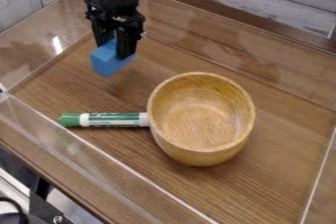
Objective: Put the blue block in the brown bowl
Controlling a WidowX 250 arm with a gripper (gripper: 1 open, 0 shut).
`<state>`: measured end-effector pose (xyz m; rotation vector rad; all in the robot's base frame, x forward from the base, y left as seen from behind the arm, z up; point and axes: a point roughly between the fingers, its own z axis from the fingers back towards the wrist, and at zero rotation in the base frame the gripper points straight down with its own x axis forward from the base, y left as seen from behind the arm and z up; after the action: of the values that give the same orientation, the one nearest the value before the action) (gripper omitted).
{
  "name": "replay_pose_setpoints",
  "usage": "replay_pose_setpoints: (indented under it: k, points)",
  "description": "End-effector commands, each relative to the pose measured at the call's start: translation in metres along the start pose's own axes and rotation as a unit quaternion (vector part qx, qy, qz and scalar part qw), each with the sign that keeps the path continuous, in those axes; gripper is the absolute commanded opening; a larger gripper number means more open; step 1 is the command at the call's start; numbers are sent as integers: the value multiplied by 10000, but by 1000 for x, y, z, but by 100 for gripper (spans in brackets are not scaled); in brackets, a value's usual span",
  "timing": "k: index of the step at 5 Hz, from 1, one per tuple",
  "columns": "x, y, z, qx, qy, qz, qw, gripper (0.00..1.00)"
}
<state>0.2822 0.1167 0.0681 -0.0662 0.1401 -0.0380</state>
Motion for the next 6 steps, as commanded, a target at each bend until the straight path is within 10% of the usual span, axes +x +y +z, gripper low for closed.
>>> replay_pose_setpoints:
  k: [1,6]
  points:
    - [5,-7,39,255,-549,-89,9981,0]
    - [-27,-86,61,219,-792,-291,9962,0]
